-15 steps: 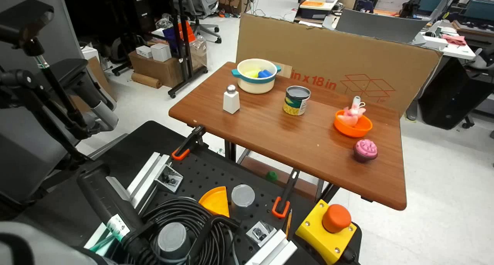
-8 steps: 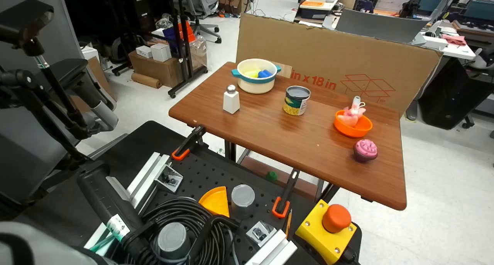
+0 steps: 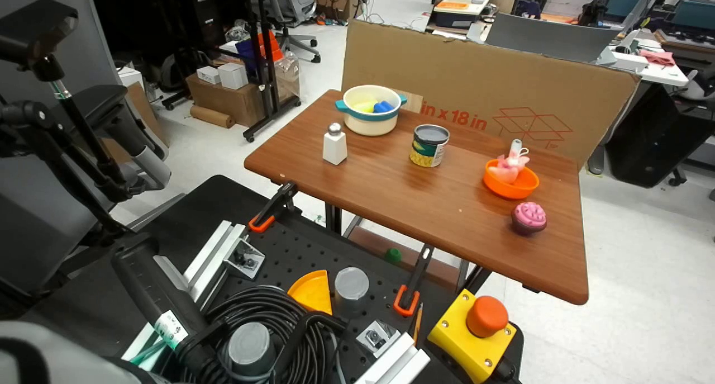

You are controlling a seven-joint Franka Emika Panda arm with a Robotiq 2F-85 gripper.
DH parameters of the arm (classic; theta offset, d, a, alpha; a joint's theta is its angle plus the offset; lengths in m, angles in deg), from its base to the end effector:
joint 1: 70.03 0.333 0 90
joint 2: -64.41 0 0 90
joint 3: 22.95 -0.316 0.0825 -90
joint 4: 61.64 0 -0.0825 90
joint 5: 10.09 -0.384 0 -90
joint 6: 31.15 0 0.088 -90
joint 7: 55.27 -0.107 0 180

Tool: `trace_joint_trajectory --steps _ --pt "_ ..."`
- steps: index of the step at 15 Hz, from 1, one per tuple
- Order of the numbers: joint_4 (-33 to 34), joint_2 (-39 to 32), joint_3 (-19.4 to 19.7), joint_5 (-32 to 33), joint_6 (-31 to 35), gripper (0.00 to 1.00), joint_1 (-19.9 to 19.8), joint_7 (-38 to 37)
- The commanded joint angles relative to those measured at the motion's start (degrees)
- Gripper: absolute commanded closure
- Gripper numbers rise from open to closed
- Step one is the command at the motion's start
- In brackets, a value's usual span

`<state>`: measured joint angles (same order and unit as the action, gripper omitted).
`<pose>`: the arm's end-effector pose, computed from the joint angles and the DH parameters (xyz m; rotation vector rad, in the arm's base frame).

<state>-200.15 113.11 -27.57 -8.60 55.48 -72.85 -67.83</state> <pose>0.2830 0.0129 0.5749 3.0304 -0.3311 -0.0718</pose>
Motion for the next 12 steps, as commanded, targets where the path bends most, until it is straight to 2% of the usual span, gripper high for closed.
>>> trace_joint_trajectory --steps 1,12 --pt "0.16 -0.08 0.05 0.03 -0.13 0.0 0.05 -0.02" --pt "-1.29 1.99 -0.19 1.88 0.33 0.0 -0.16 0.34"
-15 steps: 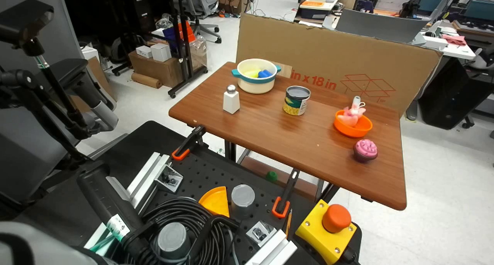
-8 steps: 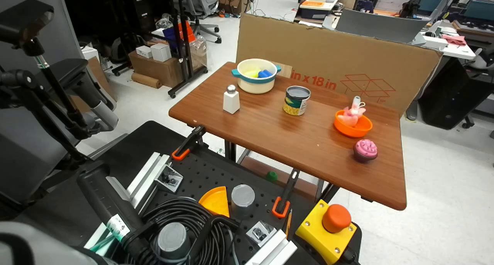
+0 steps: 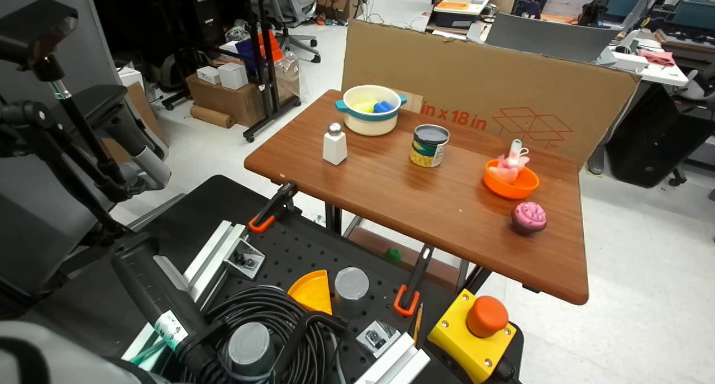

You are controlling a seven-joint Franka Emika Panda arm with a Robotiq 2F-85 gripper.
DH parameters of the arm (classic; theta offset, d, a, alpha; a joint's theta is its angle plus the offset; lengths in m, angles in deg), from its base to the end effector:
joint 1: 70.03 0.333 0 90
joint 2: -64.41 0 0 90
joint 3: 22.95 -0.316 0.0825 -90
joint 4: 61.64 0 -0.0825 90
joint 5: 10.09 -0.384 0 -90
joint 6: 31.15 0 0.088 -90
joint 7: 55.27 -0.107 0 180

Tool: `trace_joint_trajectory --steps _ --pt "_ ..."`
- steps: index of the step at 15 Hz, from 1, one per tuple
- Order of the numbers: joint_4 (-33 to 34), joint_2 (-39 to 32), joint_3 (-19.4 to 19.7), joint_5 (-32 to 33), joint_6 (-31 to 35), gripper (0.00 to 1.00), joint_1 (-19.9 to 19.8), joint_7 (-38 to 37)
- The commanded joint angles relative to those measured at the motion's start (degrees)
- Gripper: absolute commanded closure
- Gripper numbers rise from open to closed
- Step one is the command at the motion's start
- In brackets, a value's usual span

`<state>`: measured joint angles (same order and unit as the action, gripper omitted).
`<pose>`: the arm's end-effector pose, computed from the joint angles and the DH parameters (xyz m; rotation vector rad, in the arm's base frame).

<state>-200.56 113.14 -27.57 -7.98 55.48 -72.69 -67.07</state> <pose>0.2827 0.0123 0.5718 3.0215 -0.3063 -0.0806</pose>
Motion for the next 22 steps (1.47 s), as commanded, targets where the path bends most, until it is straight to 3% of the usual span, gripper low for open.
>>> trace_joint_trajectory --steps 1,8,22 --pt "-1.15 2.88 0.23 1.36 -0.04 0.0 -0.79 -0.96" --pt "0.1 5.27 -0.23 3.64 -5.16 0.0 -5.0 -6.82" --pt "-0.65 4.95 0.24 3.18 -4.08 0.0 -4.31 -6.74"
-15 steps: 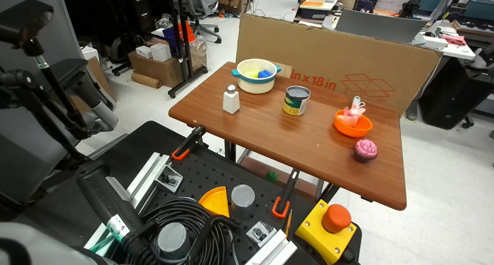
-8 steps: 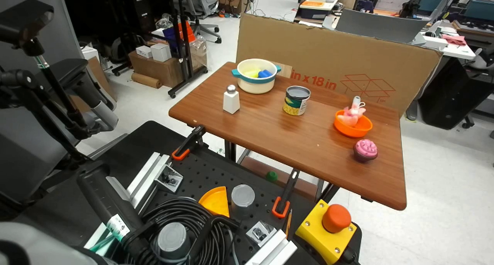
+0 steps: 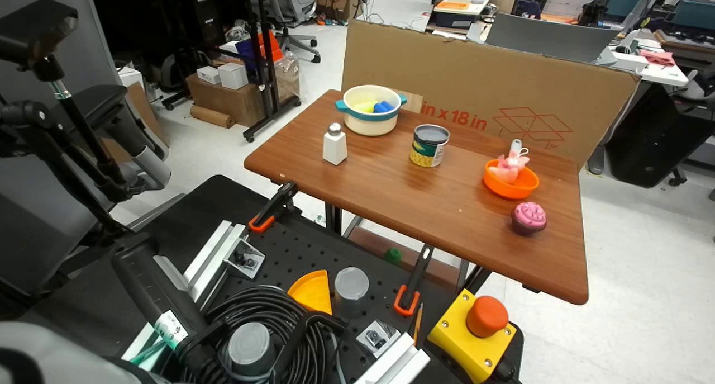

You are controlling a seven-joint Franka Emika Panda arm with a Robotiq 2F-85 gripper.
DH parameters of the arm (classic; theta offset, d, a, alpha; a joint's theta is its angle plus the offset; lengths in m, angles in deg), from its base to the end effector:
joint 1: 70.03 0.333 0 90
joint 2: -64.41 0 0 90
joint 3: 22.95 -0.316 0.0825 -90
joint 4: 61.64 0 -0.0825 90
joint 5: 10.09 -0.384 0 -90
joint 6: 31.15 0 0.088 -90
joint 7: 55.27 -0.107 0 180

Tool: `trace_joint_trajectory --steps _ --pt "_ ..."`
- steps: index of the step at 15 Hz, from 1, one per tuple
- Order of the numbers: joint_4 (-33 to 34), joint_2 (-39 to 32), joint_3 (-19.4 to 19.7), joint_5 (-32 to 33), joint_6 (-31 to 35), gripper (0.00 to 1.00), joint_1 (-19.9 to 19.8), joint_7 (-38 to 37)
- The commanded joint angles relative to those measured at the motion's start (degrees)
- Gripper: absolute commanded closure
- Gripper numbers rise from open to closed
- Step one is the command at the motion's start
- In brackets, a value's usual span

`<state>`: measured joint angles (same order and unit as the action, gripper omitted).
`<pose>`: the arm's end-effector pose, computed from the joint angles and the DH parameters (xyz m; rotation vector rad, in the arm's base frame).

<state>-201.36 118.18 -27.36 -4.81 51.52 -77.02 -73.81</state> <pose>0.2528 -0.0146 0.5842 2.9185 -0.6083 -0.0582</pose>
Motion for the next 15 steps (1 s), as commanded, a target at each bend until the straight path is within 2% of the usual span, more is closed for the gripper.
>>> trace_joint_trajectory --steps 1,5,8,13,15 --pt "0.13 -0.08 0.03 0.02 -0.11 0.0 0.02 0.0" --pt "0.12 -0.08 0.03 0.02 -0.11 0.0 0.02 0.0" --pt "1.52 -0.78 1.82 0.03 -1.13 0.0 0.02 2.0" --pt "5.34 -2.03 11.18 -2.06 -2.01 0.0 1.38 14.74" --pt "6.53 -2.35 12.53 -1.19 -3.25 0.0 1.25 18.17"
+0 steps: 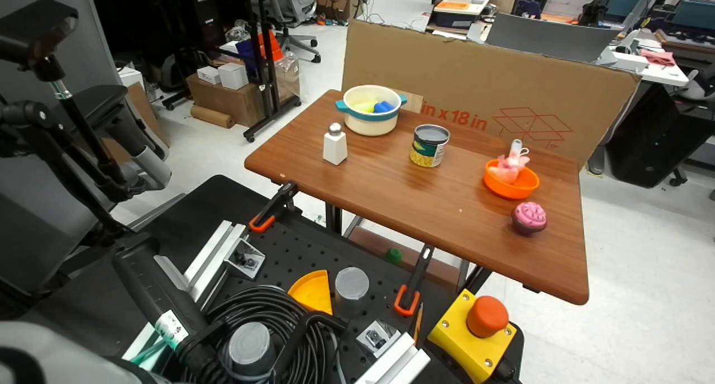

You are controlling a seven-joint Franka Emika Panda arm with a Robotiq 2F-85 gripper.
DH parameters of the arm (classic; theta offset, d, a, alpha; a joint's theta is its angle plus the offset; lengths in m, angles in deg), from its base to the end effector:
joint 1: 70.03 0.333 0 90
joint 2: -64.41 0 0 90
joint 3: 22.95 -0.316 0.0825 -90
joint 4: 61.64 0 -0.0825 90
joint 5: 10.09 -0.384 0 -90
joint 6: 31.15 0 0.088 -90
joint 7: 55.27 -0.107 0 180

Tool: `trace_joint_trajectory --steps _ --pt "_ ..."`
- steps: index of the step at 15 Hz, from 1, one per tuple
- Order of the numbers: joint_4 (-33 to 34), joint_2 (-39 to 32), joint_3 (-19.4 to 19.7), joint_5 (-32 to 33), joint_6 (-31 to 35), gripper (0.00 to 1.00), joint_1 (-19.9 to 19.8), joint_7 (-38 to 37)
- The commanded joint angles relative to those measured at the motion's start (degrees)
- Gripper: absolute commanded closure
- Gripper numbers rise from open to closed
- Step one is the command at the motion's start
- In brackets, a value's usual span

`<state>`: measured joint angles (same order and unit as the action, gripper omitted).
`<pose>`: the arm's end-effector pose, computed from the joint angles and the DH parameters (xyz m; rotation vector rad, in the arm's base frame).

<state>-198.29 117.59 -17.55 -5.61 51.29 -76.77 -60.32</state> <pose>0.2462 -0.0735 0.6038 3.1113 -0.4243 -0.0322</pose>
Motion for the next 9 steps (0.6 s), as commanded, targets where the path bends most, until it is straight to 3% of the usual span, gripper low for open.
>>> trace_joint_trajectory --steps 1,9 --pt "3.87 -2.03 2.69 -0.33 -3.45 0.0 0.9 5.25" --pt "2.0 -1.05 2.24 0.1 -2.05 0.0 0.12 5.19"
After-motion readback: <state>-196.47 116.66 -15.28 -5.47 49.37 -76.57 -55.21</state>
